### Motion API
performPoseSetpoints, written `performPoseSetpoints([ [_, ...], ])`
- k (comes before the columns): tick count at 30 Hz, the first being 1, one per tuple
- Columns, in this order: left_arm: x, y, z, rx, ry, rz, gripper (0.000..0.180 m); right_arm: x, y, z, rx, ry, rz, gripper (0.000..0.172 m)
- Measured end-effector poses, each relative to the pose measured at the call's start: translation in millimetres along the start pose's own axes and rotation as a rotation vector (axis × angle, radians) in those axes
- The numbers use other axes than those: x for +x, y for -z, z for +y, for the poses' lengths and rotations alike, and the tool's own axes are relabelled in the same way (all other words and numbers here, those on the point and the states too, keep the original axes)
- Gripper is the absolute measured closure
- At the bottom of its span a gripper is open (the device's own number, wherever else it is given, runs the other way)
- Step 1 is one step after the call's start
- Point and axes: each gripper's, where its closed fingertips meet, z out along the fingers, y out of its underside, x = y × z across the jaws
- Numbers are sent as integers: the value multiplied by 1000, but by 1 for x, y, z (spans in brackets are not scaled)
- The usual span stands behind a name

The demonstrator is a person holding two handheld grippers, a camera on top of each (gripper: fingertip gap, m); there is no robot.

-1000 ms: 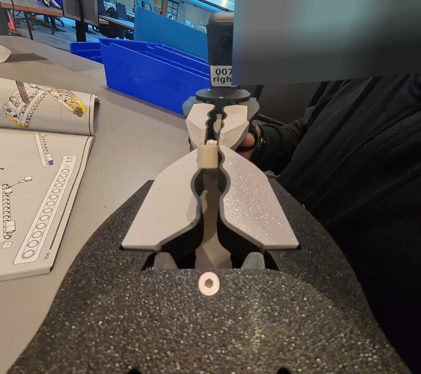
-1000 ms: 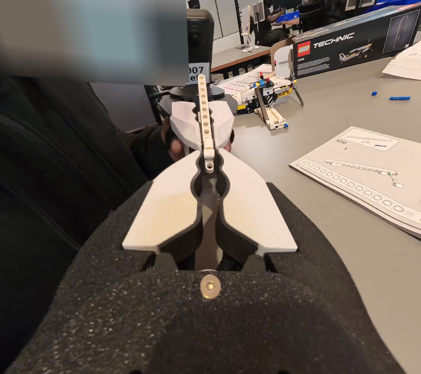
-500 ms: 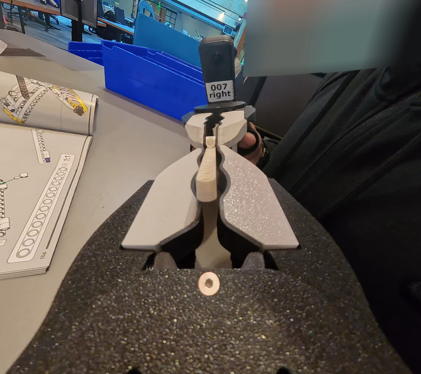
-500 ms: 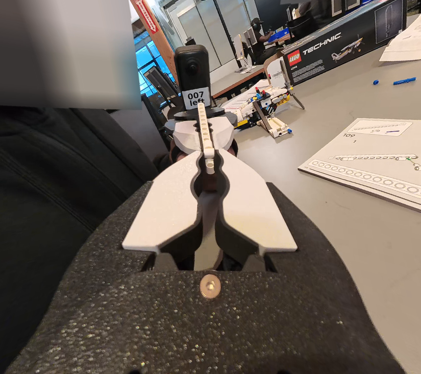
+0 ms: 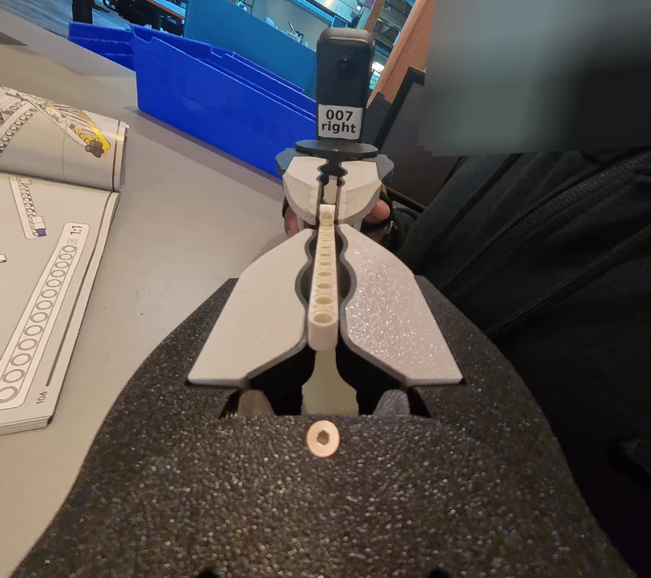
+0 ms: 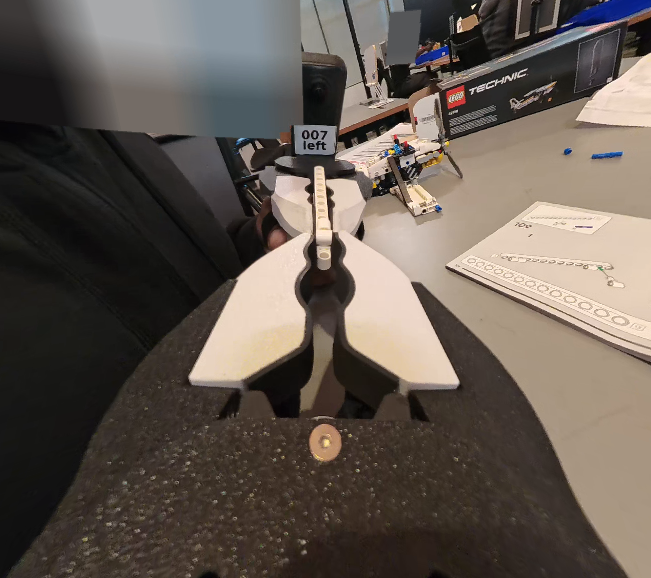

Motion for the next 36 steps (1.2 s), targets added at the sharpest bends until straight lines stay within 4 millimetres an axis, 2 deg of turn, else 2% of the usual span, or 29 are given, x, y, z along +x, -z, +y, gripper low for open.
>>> performPoseSetpoints([
  [10, -6, 1, -3, 22, 13, -38, 171, 8, -2, -6, 78, -223, -3, 166],
  [18, -7, -1, -4, 26, 37, -24, 171, 10, 0, -10, 142, -216, 54, 165],
  [19, -6, -1, -3, 21, 56, -11, 171, 9, 7, -21, 235, -208, 48, 165],
  [20, -13, -1, 5, -36, 87, -47, 171, 11, 28, -44, 432, -238, 13, 164],
  [21, -12, -1, 4, -31, 101, -30, 171, 24, 50, -53, 541, -296, 22, 164],
  [22, -14, 0, 2, -21, 133, -23, 171, 37, 55, -46, 496, -305, 107, 164],
  [25, -18, 0, 1, -23, 175, -12, 171, 33, 54, -42, 337, -84, 238, 164],
  [26, -18, -1, 3, -32, 176, -15, 171, 33, 59, -44, 348, -94, 241, 164],
  [29, -21, -4, 6, -54, 162, -53, 172, 64, 78, -36, 345, -174, 412, 164],
  [30, -22, -5, 7, -62, 157, -65, 172, 69, 80, -36, 351, -188, 432, 164],
  [34, -23, -5, 7, -55, 140, -77, 172, 69, 80, -36, 278, -104, 484, 164],
  [36, -21, -2, 4, -33, 140, -67, 172, 62, 95, -50, 260, -26, 542, 164],
])
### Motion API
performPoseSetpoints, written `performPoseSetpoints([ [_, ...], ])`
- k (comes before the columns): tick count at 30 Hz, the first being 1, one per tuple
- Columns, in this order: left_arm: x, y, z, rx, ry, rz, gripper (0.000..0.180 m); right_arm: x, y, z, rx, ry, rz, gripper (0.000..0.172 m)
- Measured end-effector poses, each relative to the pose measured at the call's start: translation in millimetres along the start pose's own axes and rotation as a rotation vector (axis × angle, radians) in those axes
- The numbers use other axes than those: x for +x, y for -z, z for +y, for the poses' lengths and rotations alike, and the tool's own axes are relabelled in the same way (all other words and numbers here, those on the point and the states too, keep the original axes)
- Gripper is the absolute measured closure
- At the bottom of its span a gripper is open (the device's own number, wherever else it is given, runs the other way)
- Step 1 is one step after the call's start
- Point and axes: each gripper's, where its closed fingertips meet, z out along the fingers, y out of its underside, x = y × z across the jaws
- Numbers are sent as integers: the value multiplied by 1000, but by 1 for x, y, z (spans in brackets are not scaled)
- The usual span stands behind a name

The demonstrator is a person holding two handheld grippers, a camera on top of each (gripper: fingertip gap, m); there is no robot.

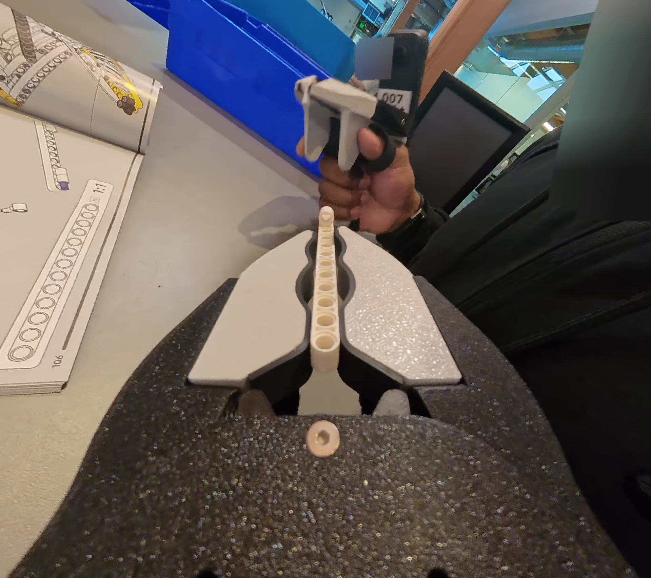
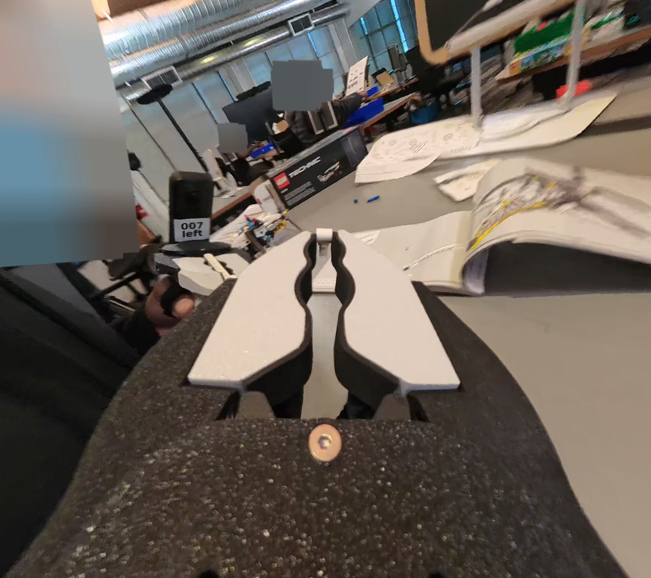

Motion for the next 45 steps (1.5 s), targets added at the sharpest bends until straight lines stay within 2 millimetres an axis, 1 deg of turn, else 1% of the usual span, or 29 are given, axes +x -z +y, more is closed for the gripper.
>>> performPoseSetpoints([
  [1, 1, 1, -1, 10, -2, 8, 172, 2, 11, -16, 11, 71, 44, 164],
  [3, 3, 2, -2, 17, -5, 22, 172, 16, 46, -60, 41, 246, 219, 164],
  [4, 4, 2, -2, 17, -6, 26, 172, 27, 67, -82, 45, 329, 337, 164],
  [5, 4, 2, -1, 15, -8, 29, 172, 42, 91, -100, 26, 396, 469, 164],
  [6, 5, 2, -1, 11, -11, 32, 172, 61, 114, -113, -14, 444, 605, 163],
  [7, 5, 2, -1, 8, -13, 35, 172, 81, 135, -119, -70, 466, 714, 163],
  [8, 6, 2, 0, 7, -12, 40, 172, 98, 150, -118, -130, 453, 780, 162],
  [10, 7, 2, -1, 9, -10, 48, 172, 124, 169, -105, -240, 371, 834, 149],
  [11, 7, 3, -1, 11, -9, 50, 172, 132, 175, -99, -281, 345, 847, 143],
  [13, 6, 3, -2, 16, -9, 47, 172, 138, 180, -92, -326, 337, 864, 139],
  [14, 6, 3, -2, 20, -10, 39, 172, 134, 178, -91, -331, 342, 853, 138],
  [15, 5, 3, -2, 21, -11, 32, 172, 124, 169, -90, -332, 355, 812, 139],
  [16, 5, 2, -1, 17, -14, 28, 172, 109, 156, -89, -340, 380, 755, 140],
  [17, 4, 2, 0, 9, -18, 20, 172, 92, 141, -84, -359, 417, 688, 146],
  [18, 3, 0, 1, 2, -26, 5, 172, 75, 124, -76, -391, 449, 613, 151],
  [20, 1, -3, 4, -15, -57, -33, 172, 40, 88, -49, -468, 460, 432, 152],
  [23, 0, -7, 8, -39, -141, -93, 172, -11, 38, 6, -546, 373, 113, 153],
  [25, -4, -7, 8, -36, -211, -170, 172, -36, 13, 43, -602, 258, -44, 153],
  [26, -6, -7, 7, -28, -253, -209, 171, -45, 3, 56, -622, 198, -94, 153],
  [27, -7, -7, 6, -25, -300, -245, 171, -52, -6, 65, -626, 152, -126, 153],
  [29, -6, -6, 6, -18, -383, -304, 171, -61, -19, 75, -618, 86, -155, 153],
  [32, -12, -6, 6, -30, -480, -413, 172, -70, -31, 79, -594, 56, -163, 153],
  [40, -25, -2, 6, -76, -660, -632, 172, -65, -45, 84, -543, 57, -58, 153],
  [45, -24, -3, 6, -92, -759, -694, 172, -62, -51, 86, -486, 27, -6, 157],
])
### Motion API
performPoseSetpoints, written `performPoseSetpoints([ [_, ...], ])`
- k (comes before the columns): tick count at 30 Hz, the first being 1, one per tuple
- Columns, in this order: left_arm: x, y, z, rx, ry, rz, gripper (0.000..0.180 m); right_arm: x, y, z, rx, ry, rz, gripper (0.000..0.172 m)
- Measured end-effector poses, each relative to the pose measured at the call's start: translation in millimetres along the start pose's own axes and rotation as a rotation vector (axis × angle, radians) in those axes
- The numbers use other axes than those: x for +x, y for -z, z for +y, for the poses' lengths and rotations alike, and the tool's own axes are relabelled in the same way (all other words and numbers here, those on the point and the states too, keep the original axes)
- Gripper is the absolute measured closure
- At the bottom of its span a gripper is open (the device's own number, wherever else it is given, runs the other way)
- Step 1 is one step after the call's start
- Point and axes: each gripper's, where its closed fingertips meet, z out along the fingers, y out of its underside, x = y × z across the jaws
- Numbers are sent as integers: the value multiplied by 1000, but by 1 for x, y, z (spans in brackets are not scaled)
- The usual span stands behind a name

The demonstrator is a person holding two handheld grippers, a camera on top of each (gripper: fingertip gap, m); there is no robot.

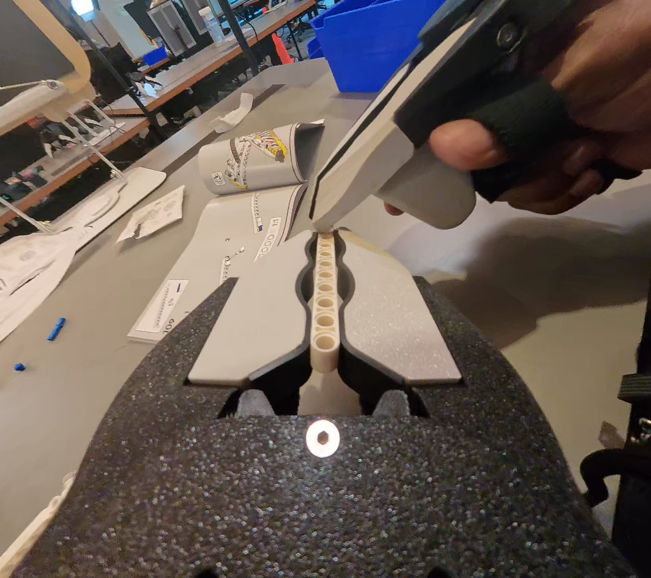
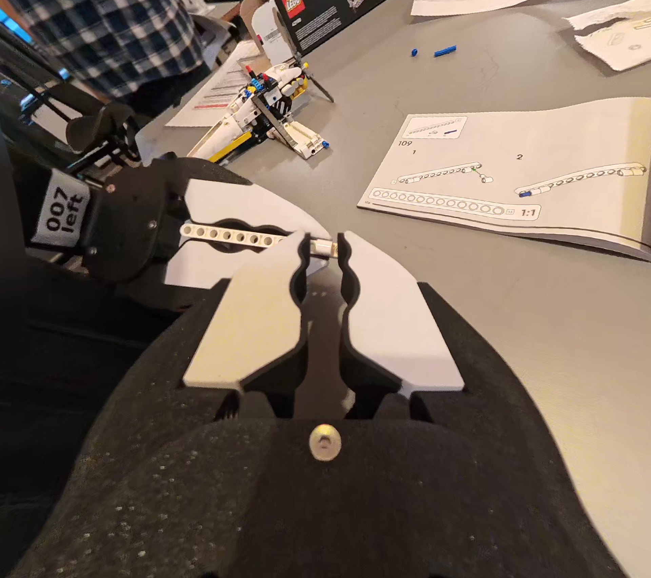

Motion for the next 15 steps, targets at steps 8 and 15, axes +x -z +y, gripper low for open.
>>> performPoseSetpoints([
  [8, -10, 2, 0, -9, -38, -100, 172, 1, -1, -1, 41, -5, 38, 161],
  [15, -8, 0, 2, -28, -75, -105, 172, 5, 0, 2, 66, -9, 59, 159],
])
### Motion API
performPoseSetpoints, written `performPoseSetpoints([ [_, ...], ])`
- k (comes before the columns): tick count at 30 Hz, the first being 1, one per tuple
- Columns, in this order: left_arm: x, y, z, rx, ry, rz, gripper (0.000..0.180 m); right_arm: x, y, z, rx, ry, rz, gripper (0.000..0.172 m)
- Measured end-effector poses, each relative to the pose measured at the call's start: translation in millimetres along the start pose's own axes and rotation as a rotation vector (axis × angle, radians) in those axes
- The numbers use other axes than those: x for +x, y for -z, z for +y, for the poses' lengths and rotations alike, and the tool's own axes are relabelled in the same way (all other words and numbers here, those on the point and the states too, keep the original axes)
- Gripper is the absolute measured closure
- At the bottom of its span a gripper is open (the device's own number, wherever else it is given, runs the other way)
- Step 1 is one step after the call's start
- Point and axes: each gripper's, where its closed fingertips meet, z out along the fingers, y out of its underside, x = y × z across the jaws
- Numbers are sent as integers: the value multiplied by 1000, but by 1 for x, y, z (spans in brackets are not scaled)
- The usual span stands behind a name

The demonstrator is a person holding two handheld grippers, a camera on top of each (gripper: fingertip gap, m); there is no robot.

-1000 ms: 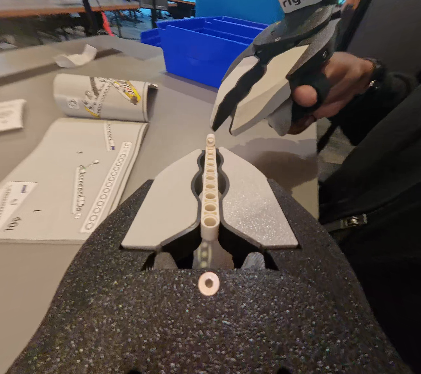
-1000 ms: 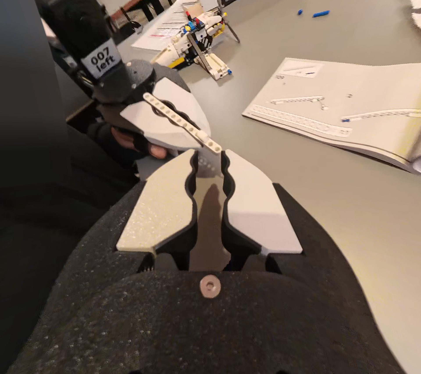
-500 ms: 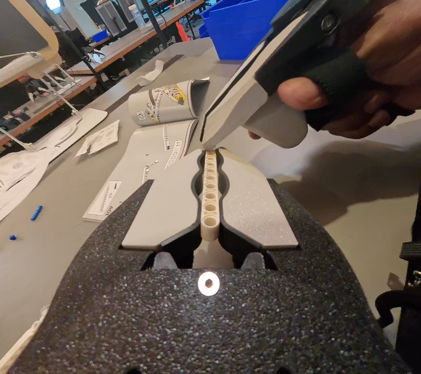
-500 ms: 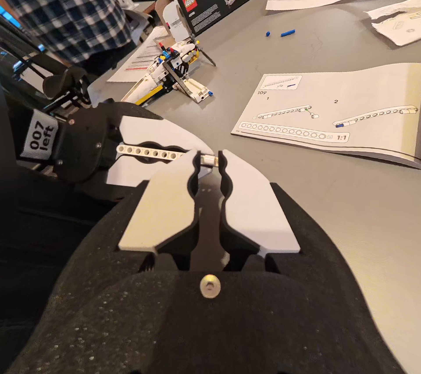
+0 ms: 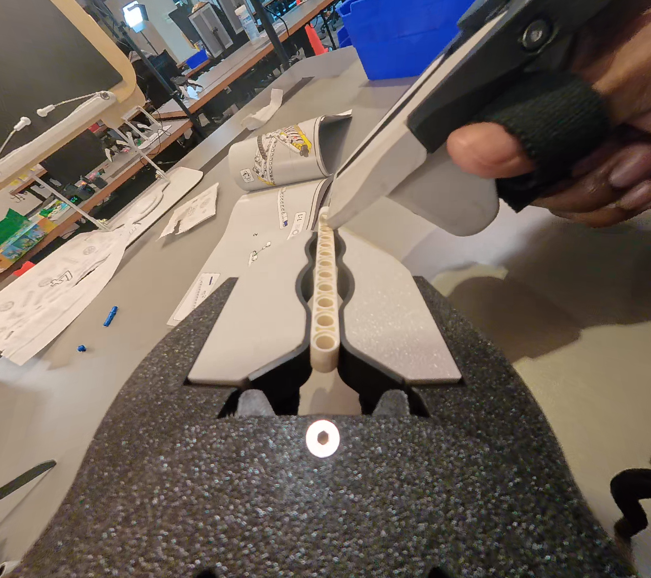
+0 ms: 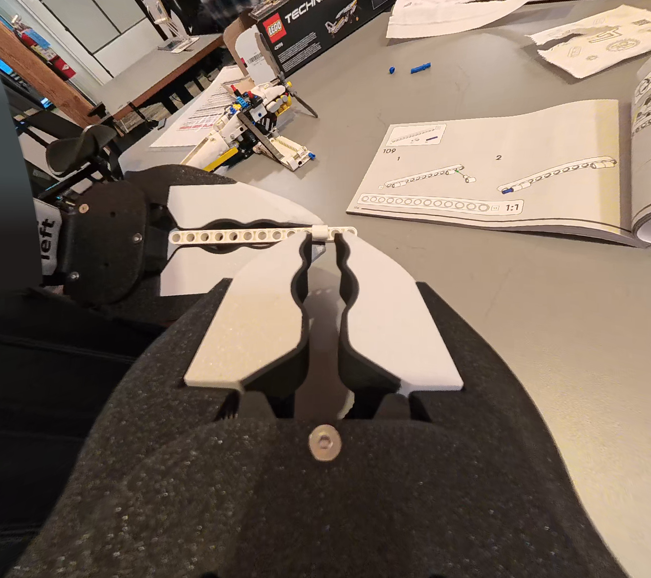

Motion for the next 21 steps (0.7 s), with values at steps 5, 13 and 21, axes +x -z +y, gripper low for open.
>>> performPoseSetpoints([
  [5, 2, -2, 3, -23, -6, 11, 172, 4, 2, -2, 30, 4, 20, 158],
  [13, 7, -4, 4, -29, -2, 45, 172, 3, -2, 4, 11, 21, 5, 162],
  [21, 9, -5, 7, -38, 38, 79, 170, 4, 0, 5, 96, -30, -27, 164],
])
